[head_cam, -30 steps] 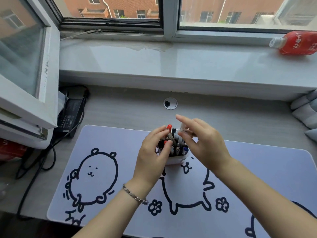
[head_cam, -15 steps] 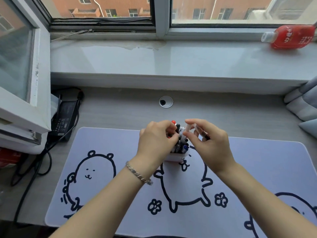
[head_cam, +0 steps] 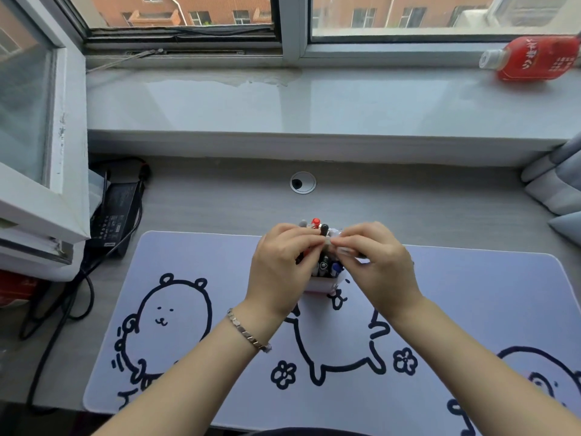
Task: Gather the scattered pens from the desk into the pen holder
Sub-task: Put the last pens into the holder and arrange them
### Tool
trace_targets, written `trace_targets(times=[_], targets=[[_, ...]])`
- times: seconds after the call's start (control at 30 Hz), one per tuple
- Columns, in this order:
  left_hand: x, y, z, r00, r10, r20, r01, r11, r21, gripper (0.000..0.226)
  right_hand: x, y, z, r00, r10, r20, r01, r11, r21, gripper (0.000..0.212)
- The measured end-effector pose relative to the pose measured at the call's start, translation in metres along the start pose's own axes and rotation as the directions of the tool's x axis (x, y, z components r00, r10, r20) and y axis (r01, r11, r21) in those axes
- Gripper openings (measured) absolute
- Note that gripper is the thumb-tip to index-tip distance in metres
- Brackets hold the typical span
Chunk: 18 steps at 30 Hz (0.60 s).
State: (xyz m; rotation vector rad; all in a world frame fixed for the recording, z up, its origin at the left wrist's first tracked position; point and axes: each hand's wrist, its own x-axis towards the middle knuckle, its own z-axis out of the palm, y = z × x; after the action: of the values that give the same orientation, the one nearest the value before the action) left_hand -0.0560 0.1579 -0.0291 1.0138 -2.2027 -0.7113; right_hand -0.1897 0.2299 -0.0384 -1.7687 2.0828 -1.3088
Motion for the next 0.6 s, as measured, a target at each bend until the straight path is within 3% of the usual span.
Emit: trace_targets(times=[0.07,0.17,0.27,0.4,0.53,0.6], targets=[[-0.005,-0.004,0.001,1.000,0.027,-0.007,-0.027,1.000,0.005,0.022,0.009,-0.006,0.000,0.998,0.039,0.044,-0.037,0.998,-0.047,0.019],[-0.012,-0.005,-0.002,0.999,-0.028,0.019,0.029,0.999,-0.044,0.031,0.010,-0.004,-0.008,0.988,0.056,0.145,-0.036,0.990,-0.136,0.012],[-0.012,-0.005,-0.007,0.981,-0.007,0.193,0.027,0.994,-0.102,0.051,0.004,-0.007,-0.021,0.963,0.179,0.200,-0.160,0.981,-0.111,0.014],[-0.007,-0.009,-0.006,0.950,0.027,0.312,0.006,0.995,-0.105,0.059,0.004,-0.018,-0.046,0.925,0.330,0.189,-0.364,0.911,0.192,0.017],[-0.005,-0.009,-0.009,0.965,-0.061,0.254,0.113,0.974,-0.197,0.053,-0.001,-0.037,-0.068,0.906,0.420,0.054,-0.384,0.761,0.524,0.014],[-0.004,-0.009,-0.009,0.967,-0.092,0.236,0.146,0.965,-0.220,0.049,-0.004,-0.044,-0.067,0.899,0.438,0.011,-0.354,0.710,0.609,0.016]])
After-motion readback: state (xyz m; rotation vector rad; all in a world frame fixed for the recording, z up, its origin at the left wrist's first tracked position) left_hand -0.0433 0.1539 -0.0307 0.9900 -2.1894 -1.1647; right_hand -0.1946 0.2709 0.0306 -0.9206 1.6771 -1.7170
